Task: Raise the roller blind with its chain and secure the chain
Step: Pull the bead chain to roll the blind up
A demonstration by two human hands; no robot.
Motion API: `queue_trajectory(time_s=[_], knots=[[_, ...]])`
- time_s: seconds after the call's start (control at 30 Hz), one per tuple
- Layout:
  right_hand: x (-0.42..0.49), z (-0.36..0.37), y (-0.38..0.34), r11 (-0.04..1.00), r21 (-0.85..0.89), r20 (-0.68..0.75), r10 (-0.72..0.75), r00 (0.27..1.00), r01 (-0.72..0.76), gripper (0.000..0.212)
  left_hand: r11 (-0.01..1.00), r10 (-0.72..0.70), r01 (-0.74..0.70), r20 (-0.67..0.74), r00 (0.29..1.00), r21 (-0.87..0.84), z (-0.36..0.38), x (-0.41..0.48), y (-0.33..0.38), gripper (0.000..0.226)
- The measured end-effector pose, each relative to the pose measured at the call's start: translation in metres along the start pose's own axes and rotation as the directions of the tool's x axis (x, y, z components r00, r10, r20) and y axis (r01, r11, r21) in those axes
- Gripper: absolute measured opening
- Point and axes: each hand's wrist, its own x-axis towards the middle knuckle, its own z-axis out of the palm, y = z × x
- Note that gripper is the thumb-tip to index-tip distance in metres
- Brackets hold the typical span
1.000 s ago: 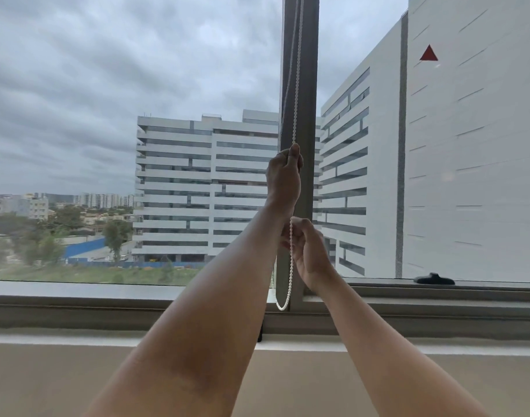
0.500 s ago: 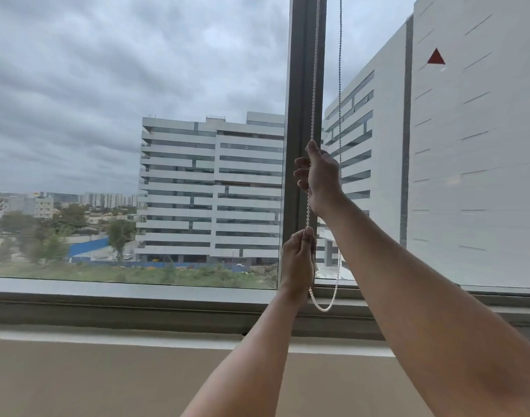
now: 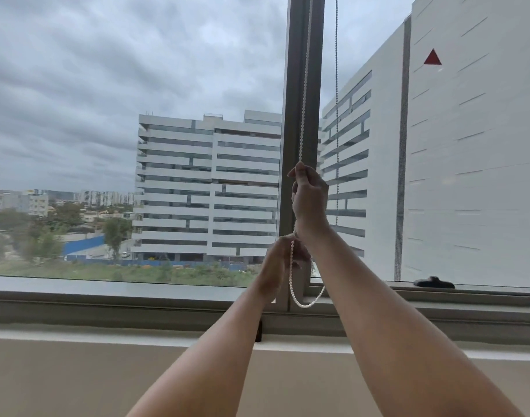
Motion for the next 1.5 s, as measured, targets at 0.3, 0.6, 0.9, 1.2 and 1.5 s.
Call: queue_trajectory(time_s=[0.3,0.6,0.9,1.2,1.5], knots=[[-0.049,-0.022,0.052,0.992,0.018,0.063,0.122,0.990,-0.123,0.032,0.996,0.085,-0.080,-0.174,0.981,0.035,0.014,0.058,0.104,0.029],[-0.067,-0.012,0.053,0.990,0.051,0.153,0.120,0.981,-0.129,0.032,0.984,0.169,-0.146,-0.283,0.944,0.102,0.021,0.069,0.121,0.037],[-0.045,-0.022,0.041,0.969,0.077,0.253,0.208,0.945,-0.234,0.038,0.948,0.317,-0.316,-0.232,0.919,0.043,0.020,0.067,0.112,0.040],[0.017,-0.009,-0.018,0.973,0.167,0.173,0.132,0.976,-0.161,0.029,0.978,0.196,-0.207,-0.226,0.954,-0.024,0.022,0.039,0.057,0.037],[0.025,-0.007,-0.014,0.970,-0.066,0.154,0.240,0.958,-0.233,0.033,0.993,0.095,-0.107,-0.200,0.975,-0.046,0.019,0.001,-0.011,0.038]])
